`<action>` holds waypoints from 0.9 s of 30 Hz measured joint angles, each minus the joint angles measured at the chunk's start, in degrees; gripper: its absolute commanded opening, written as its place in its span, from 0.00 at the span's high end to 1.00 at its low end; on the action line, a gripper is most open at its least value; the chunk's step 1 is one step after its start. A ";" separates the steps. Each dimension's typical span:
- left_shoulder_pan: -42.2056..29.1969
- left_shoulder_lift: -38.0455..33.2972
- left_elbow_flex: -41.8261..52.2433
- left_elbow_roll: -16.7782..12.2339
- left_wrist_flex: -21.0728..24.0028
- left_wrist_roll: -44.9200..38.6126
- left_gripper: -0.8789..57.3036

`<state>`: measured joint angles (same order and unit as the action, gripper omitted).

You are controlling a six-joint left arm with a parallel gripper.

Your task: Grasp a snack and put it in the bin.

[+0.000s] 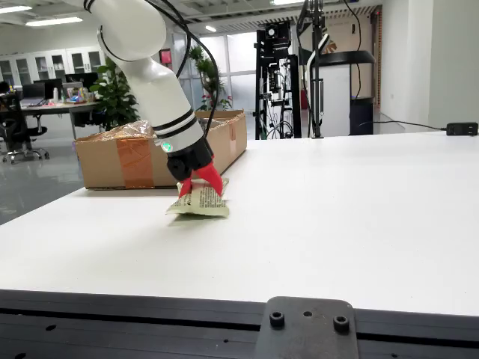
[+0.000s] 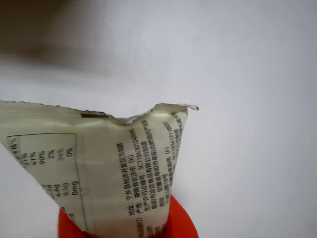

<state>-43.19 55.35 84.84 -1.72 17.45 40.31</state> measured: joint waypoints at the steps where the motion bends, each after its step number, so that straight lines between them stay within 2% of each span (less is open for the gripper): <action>1: -0.03 -0.30 0.00 -0.01 0.14 -0.15 0.84; 16: 0.31 -5.39 -0.02 0.16 2.07 -2.65 0.96; 23: 1.48 -9.23 -0.03 0.63 2.64 -6.26 0.98; 27: 2.90 -13.38 -0.03 4.24 2.74 -12.58 0.99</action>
<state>-40.29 41.97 84.81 2.52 20.18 27.73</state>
